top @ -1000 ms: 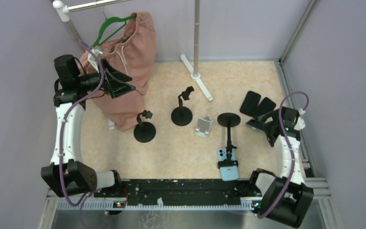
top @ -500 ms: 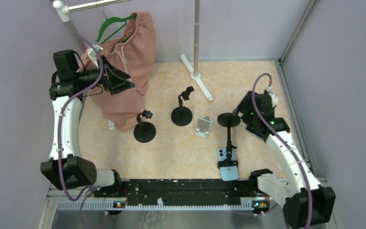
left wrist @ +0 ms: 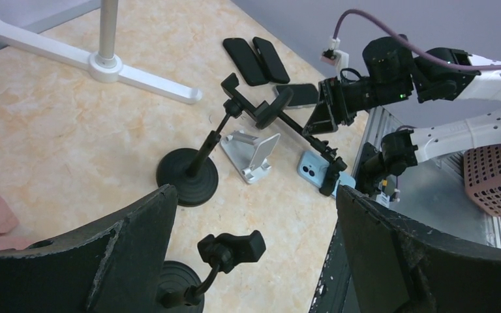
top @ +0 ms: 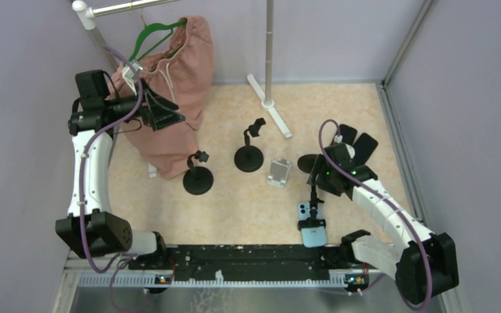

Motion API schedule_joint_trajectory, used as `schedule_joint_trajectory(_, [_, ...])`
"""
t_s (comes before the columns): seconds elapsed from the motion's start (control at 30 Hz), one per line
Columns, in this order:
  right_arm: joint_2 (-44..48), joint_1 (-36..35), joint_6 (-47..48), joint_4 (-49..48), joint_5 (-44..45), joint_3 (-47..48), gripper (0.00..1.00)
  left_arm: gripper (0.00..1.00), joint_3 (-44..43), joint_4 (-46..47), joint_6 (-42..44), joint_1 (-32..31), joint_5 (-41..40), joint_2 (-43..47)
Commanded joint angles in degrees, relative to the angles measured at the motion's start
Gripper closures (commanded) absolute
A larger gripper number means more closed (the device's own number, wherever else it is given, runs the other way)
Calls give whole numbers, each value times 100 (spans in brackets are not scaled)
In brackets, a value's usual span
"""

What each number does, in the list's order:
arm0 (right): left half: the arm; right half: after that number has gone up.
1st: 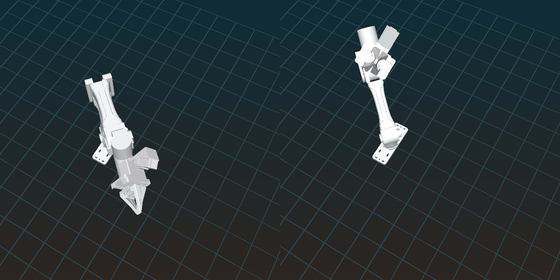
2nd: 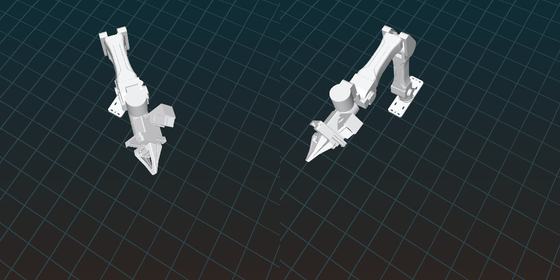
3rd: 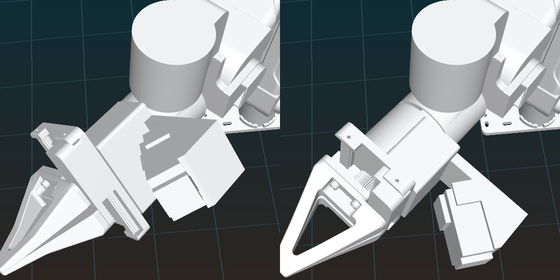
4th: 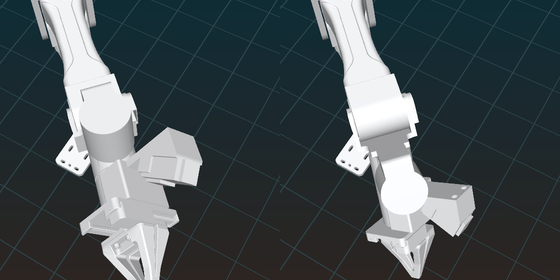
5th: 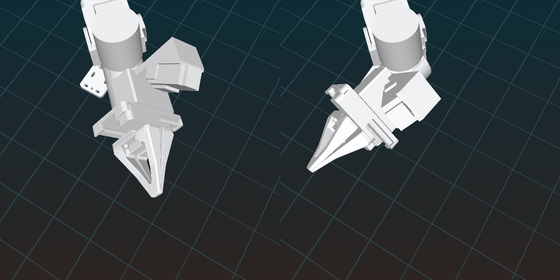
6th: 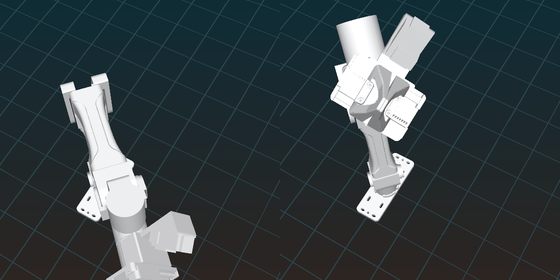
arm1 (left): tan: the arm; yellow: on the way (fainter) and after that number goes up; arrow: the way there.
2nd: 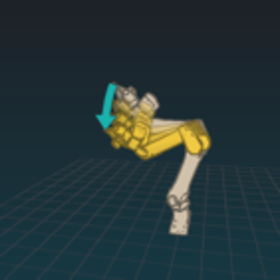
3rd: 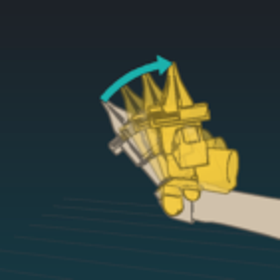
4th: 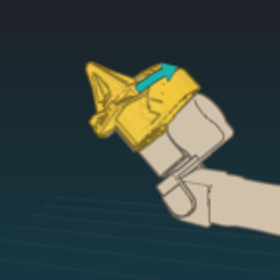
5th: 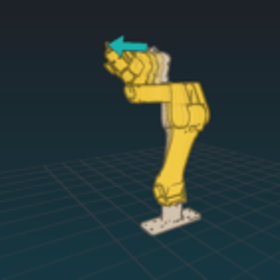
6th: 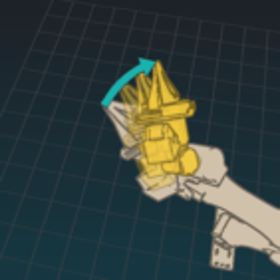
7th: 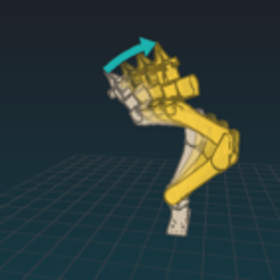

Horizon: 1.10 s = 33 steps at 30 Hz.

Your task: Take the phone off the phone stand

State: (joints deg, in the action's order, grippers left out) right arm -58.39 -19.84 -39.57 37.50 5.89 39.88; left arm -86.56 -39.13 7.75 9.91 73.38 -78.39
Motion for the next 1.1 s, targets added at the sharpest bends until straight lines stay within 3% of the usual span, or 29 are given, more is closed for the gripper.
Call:
schedule_joint_trajectory(0.0, [-201, -155, 4, -203, -313, -203, 36, 3, -132, -135, 223, 37, -8, -45])
schedule_joint_trajectory(0.13, [-375, -291, 90, -351, -523, -249, 40, 3, -137, -195, 315, 41, 26, -36])
schedule_joint_trajectory(0.23, [-499, -297, 211, -306, -565, -146, 69, 3, -145, -309, 473, 37, 28, -32])
schedule_joint_trajectory(0.4, [-342, -302, 335, 175, -563, 333, 100, 2, -137, -431, 653, 37, -13, 5])
schedule_joint_trajectory(0.5, [-178, -302, 282, 519, -564, 681, 100, 3, -99, -438, 738, 37, 30, 35])
schedule_joint_trajectory(0.7, [91, -299, -33, 1407, -1430, 1525, 100, 2, 141, -466, 1275, 13, 361, 204])
schedule_joint_trajectory(0.9, [81, -302, 11, 2759, -2090, 2783, 100, 1, 596, -613, 3044, -340, 661, 721])
schedule_joint_trajectory(1.07, [-649, -409, 26, 3045, -3535, 3594, 100, 1, 868, -838, 5018, -1714, -738, 1315])
